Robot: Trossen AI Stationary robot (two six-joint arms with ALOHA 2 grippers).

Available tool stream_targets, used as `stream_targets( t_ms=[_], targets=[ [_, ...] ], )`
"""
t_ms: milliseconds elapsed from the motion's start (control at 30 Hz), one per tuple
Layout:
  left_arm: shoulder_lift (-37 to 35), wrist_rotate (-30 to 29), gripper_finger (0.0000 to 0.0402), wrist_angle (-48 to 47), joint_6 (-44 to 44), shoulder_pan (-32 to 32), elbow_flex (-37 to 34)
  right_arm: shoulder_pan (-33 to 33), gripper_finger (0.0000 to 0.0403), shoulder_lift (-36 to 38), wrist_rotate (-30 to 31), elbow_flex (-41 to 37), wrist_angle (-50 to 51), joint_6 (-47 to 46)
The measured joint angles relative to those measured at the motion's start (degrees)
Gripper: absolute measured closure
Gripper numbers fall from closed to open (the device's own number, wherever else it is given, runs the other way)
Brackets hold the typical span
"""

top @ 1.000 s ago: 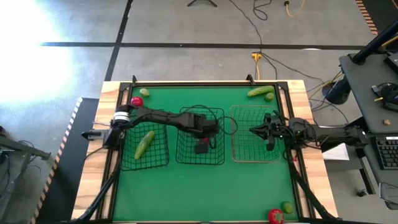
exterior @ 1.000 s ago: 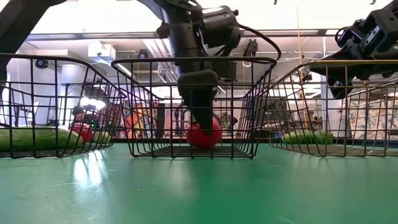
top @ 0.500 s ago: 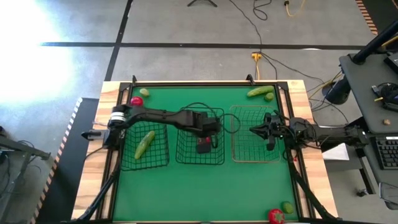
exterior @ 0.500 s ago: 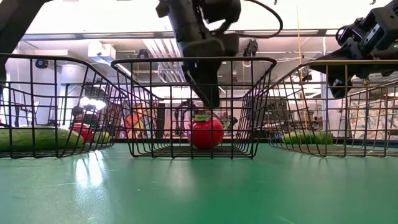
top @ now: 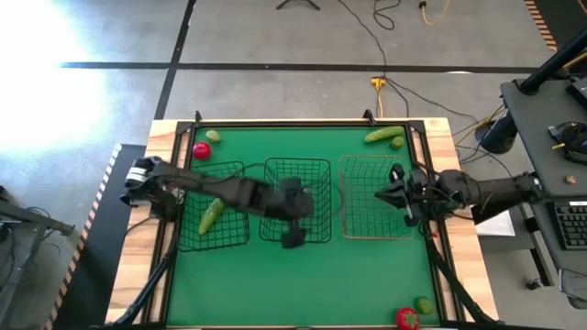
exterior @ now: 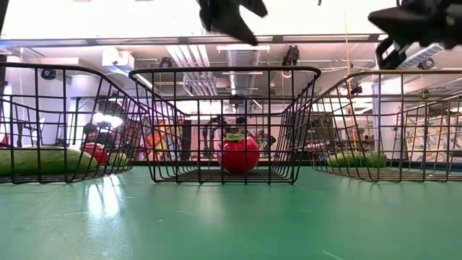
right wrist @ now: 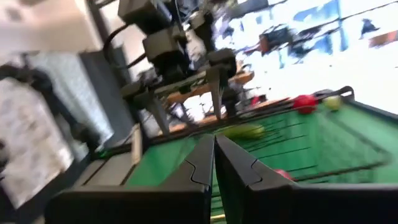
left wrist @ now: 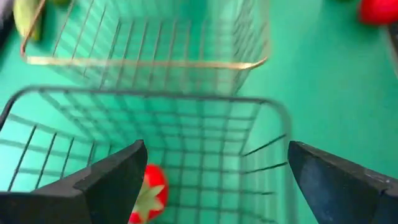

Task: Sort produce into baskets
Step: Put the bottom tomato into the right black wire basket

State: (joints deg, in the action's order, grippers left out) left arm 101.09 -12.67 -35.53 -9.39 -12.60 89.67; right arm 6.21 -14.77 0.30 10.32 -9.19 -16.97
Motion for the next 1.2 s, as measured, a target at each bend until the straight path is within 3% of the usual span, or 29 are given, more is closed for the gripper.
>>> stream_targets(
  t_ms=[200, 367, 600, 733, 867, 1033, 1100, 1200],
  targets=[
    [-4.4, -9.8, 0.0033, 17.3, -0.5, -10.0, -7.1, 10.3, 0.0394, -17.3, 0.4, 10.9, 0.0, -0.8],
    [-4.7, -13.8, 0.0033, 33.5, 0.7, -16.9, -13.1, 23.8, 0.0394, -33.6, 2.8, 23.3, 1.9, -3.8],
    [-3.3, -18.1, 0.0033, 50.1, -0.3, -23.7, -20.9, 42.7, 0.0394, -54.6, 18.8, 46.2, 23.1, -14.3],
    [-0.3, -17.2, 0.0033, 62.5, -0.4, -26.9, -23.8, 48.7, 0.0389, -66.6, 20.6, 59.7, 39.4, -24.2],
    [3.1, -16.8, 0.0033, 67.6, -0.5, -30.4, -24.1, 51.2, 0.0361, -77.2, 13.2, 73.1, 58.5, -39.7],
    [7.2, -21.5, 0.0033, 70.0, -0.6, -33.1, -21.7, 51.9, 0.0280, -88.6, -0.7, 85.2, 76.2, -55.6],
    [9.7, -22.8, 0.0033, 70.4, -0.6, -33.4, -19.8, 52.1, 0.0239, -92.4, -9.3, 88.2, 78.6, -60.3],
    [13.6, -22.8, 0.0033, 70.6, -0.6, -33.5, -15.7, 52.8, 0.0177, -97.3, -17.1, 92.4, 79.2, -63.6]
  ],
)
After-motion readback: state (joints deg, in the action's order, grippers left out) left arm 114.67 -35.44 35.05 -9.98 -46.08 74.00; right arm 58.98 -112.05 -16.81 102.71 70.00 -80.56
